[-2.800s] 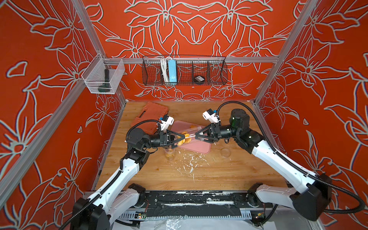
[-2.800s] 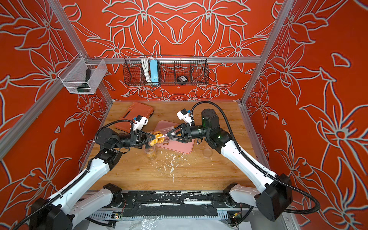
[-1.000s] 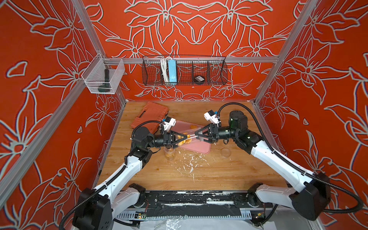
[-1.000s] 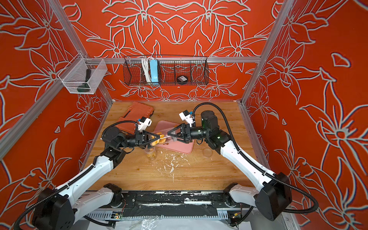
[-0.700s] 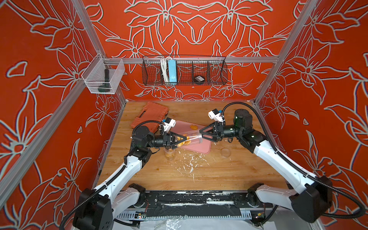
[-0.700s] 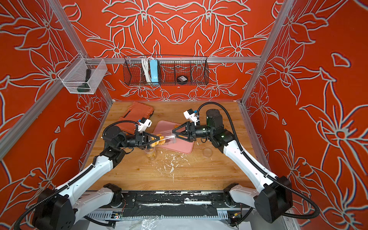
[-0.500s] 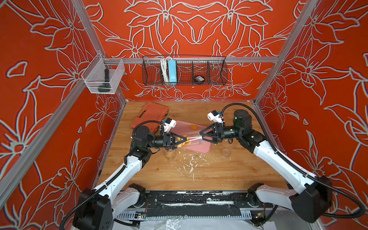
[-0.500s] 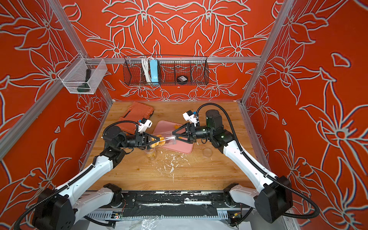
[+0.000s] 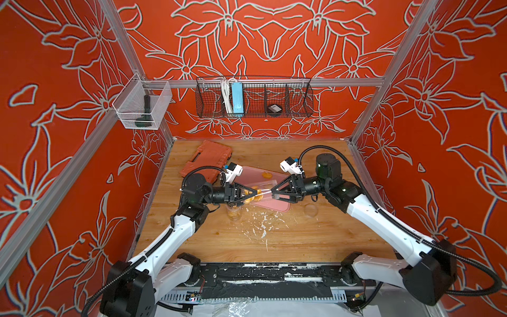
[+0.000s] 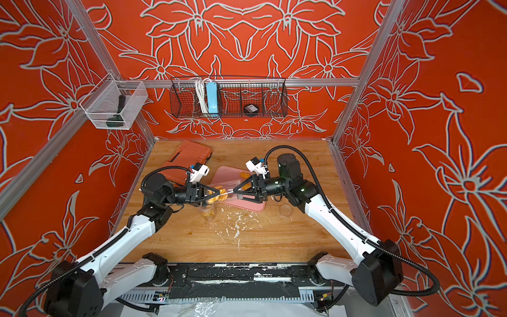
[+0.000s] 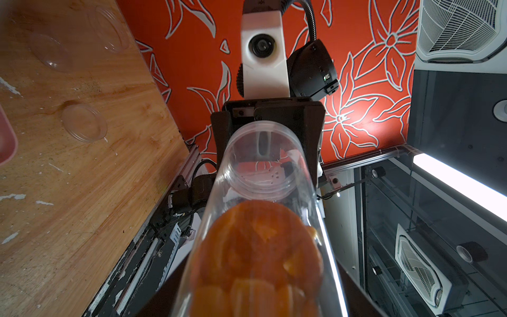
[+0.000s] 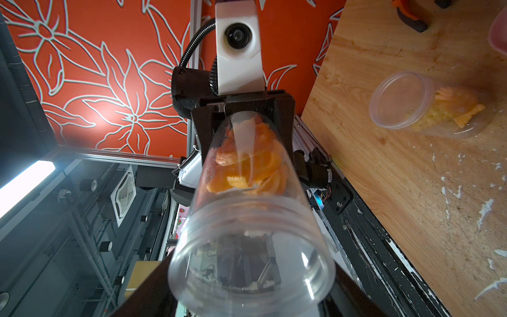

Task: Pour the cookies out of the jar
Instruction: Unscrew the lid from the jar.

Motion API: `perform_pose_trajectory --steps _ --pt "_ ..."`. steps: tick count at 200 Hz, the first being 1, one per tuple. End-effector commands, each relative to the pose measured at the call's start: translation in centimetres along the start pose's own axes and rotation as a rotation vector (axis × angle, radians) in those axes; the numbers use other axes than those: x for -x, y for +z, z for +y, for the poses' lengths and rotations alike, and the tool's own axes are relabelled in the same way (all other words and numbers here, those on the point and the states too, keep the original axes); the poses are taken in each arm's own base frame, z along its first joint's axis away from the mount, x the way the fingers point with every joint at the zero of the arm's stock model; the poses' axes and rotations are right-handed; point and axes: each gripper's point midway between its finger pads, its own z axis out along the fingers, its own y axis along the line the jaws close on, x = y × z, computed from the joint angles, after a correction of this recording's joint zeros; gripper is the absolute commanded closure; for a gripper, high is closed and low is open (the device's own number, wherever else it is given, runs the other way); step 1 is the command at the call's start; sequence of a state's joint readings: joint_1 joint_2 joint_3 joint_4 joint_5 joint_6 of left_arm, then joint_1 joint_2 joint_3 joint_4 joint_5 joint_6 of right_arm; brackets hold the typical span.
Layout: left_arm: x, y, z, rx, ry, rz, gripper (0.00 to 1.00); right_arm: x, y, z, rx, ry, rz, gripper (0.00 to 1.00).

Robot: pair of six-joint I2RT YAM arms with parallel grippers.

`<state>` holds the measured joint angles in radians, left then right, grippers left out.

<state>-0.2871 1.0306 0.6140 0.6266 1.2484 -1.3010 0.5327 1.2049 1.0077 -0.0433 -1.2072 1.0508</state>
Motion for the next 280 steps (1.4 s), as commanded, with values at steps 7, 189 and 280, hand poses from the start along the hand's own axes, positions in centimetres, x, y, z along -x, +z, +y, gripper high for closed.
perform_pose_trajectory --steps 7,189,280 --pt "-0.1 -0.2 -1.9 -0.024 0.069 0.016 0.52 -0.1 -0.2 1.4 0.025 -0.057 0.001 0.20" --pt "-0.4 -0.2 -1.9 -0.017 0.070 0.025 0.54 -0.1 -0.3 1.9 0.039 -0.083 -0.006 0.29" --pt "-0.6 -0.2 -1.5 -0.006 0.062 0.033 0.56 0.7 -0.3 1.8 0.030 -0.125 -0.009 0.30"
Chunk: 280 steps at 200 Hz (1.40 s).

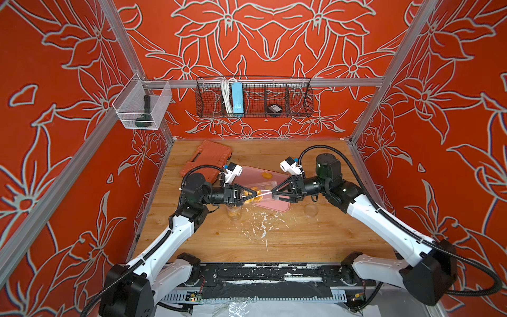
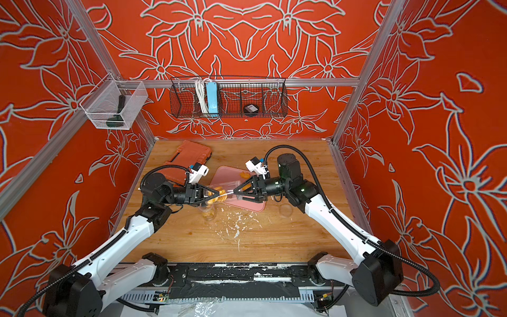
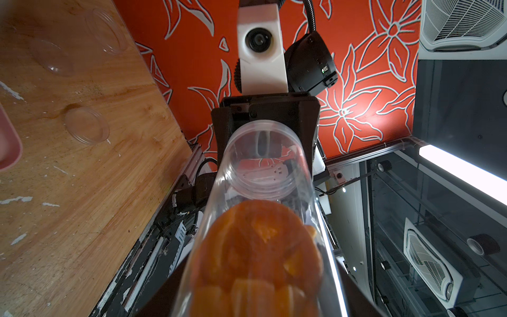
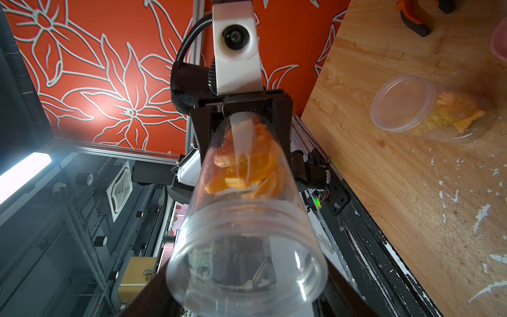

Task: Pour the cookies out of the jar
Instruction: Unscrew the lid from the jar.

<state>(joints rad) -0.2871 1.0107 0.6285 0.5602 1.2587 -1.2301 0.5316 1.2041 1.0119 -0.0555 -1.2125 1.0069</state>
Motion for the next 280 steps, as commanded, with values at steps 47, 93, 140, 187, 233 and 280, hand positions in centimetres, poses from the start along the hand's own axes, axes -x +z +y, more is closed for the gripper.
perform_pose_trajectory --steps 47,93,140,187,233,280 --pt "-0.1 -0.2 -1.4 -0.016 0.029 0.024 0.56 1.2 0.1 2.2 0.041 -0.090 -0.011 0.25" --pt "-0.2 -0.2 -1.3 -0.013 0.028 0.025 0.57 0.9 -0.2 2.2 0.040 -0.094 -0.014 0.23" --pt "-0.2 -0.2 -1.4 -0.012 0.024 0.029 0.57 1.5 -0.5 2.1 0.038 -0.089 -0.033 0.20" --pt "-0.1 -0.2 -1.6 -0.012 0.030 0.031 0.58 1.2 -0.6 2.2 0.051 -0.088 -0.024 0.29" --pt "-0.1 -0.2 -1.5 -0.011 0.027 0.031 0.58 1.5 -0.6 2.0 0.052 -0.095 -0.027 0.35" --pt "0.2 -0.3 -0.7 -0.002 -0.004 0.020 0.61 2.9 -0.6 1.6 0.052 -0.236 -0.047 0.40"
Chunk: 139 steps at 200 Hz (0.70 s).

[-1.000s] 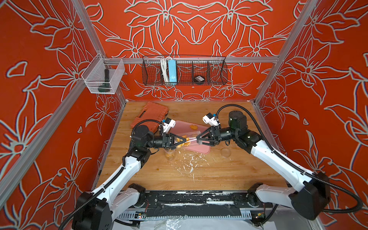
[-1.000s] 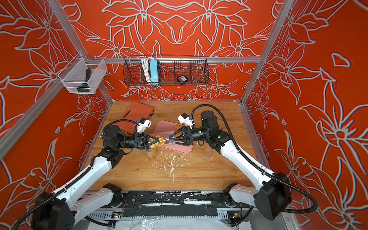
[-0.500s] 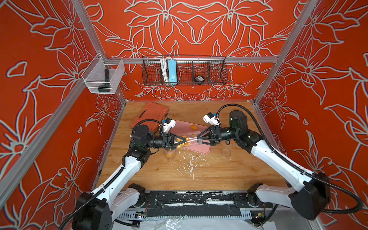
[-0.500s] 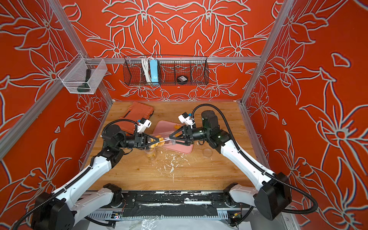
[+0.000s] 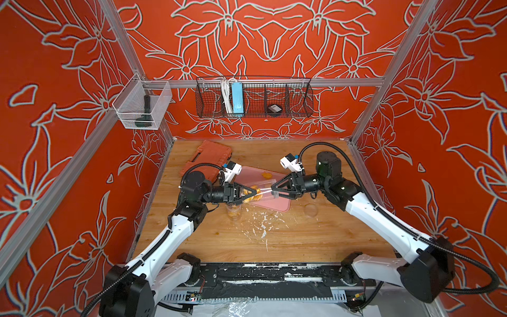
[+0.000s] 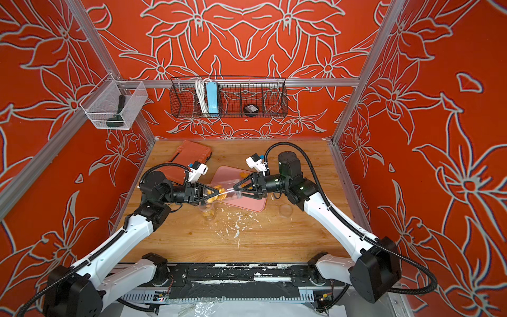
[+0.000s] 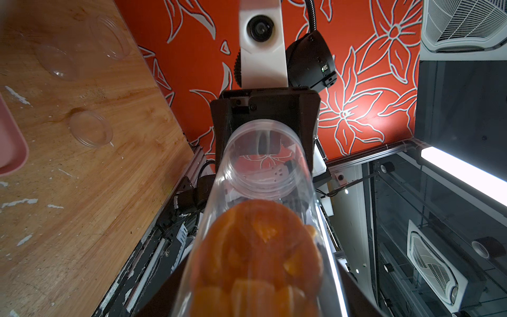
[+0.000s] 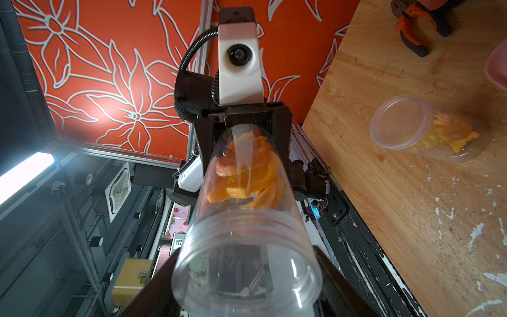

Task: Pour the cookies out of the jar
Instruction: Unscrew the lid from the jar.

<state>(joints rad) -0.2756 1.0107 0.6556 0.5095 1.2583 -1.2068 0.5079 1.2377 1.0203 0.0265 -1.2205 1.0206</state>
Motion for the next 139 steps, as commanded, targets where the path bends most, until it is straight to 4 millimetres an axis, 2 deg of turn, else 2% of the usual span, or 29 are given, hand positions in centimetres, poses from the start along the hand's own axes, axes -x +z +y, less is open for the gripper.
perform_pose_trajectory --steps 1,45,79,139 --pt "-0.3 -0.2 -0.5 -0.013 -0.006 0.028 0.61 1.4 -0.4 1.5 0.037 -0.203 -0.018 0.41" --pt "-0.3 -0.2 -0.2 -0.011 -0.017 0.029 0.62 2.0 -0.6 -0.9 0.000 -0.395 -0.038 0.45" --pt "-0.4 -0.3 -0.1 -0.011 -0.021 0.030 0.63 2.5 -0.8 -1.1 0.006 -0.527 -0.039 0.57" --pt "-0.5 -0.2 0.0 -0.010 -0.027 0.033 0.65 3.3 -1.8 -2.1 -0.015 -0.666 -0.054 0.59"
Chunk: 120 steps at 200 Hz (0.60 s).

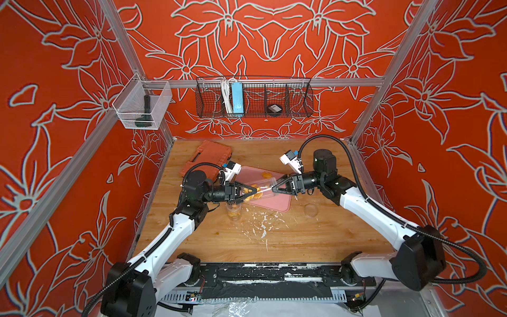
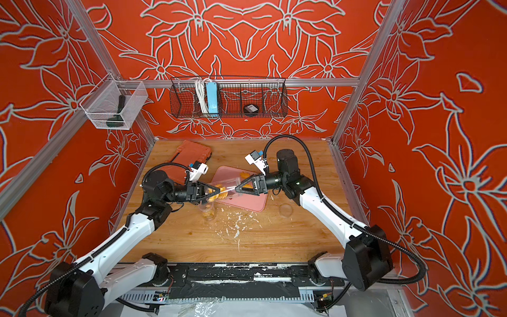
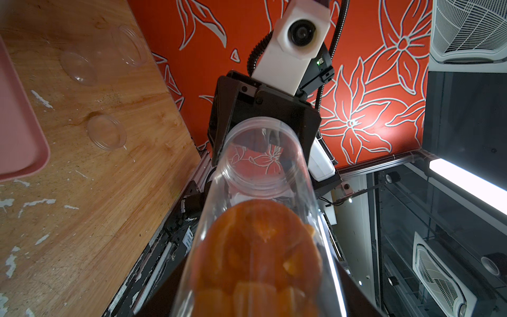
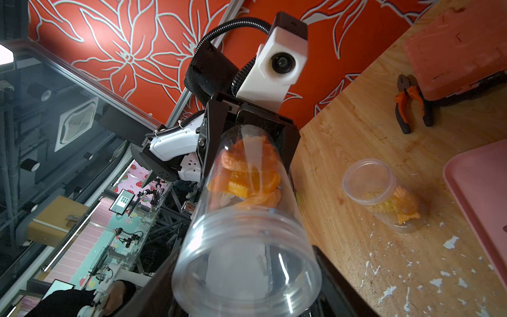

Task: Pour the cookies out of the jar
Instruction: Unscrew the lid from the jar.

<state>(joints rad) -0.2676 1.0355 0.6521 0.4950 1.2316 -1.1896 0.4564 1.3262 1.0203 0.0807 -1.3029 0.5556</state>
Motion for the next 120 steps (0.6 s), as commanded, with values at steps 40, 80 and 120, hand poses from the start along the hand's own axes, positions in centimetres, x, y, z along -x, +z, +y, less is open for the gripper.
perform_pose_trajectory --steps 40,80,120 --pt "-1.1 -0.2 -1.1 -0.033 -0.004 0.062 0.66 0.9 -2.0 -0.2 -0.075 -0.488 -0.054 0.57" --pt "-1.1 -0.2 -1.1 -0.032 -0.007 0.063 0.66 1.0 -2.4 0.0 -0.078 -0.666 -0.045 0.57" --pt "-1.0 -0.2 -1.0 -0.032 -0.007 0.064 0.66 0.5 -2.8 -0.2 -0.107 -0.848 -0.033 0.60"
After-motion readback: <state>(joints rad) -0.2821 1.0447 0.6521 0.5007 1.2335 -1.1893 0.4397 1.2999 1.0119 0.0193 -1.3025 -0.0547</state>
